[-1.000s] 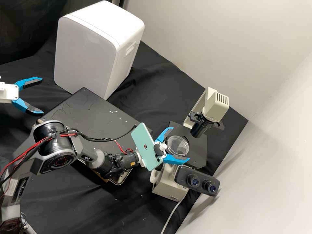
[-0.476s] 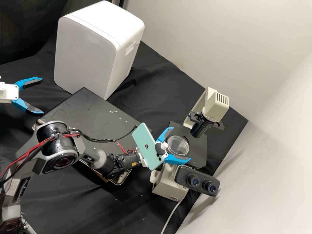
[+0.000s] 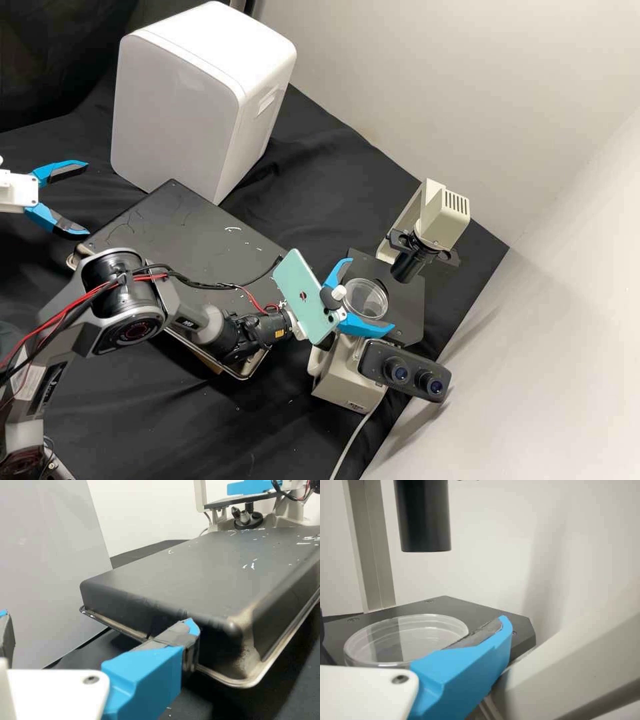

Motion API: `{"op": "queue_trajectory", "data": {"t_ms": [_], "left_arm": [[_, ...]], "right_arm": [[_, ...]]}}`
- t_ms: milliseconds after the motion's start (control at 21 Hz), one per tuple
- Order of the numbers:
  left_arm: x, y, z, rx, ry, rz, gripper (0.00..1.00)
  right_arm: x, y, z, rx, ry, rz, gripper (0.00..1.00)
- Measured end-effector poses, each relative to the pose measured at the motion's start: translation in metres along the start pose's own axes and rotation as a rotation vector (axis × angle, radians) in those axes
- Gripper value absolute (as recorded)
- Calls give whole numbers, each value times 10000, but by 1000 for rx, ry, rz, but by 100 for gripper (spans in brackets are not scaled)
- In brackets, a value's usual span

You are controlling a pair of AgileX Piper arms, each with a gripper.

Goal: Place the petri dish on the bench

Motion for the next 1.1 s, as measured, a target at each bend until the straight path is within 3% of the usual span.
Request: {"op": "queue_trajectory", "data": {"t_ms": [238,286,1096], "left_arm": [[0,0,0,0,0,0,100],[0,0,0,0,0,0,100],[0,0,0,0,0,0,100]], "right_arm": [[3,-11,13,-15,-6,-5,100],[7,-23,28,-15,-10,-8,0],[9,-33,31,-13,-8,-14,0]]}}
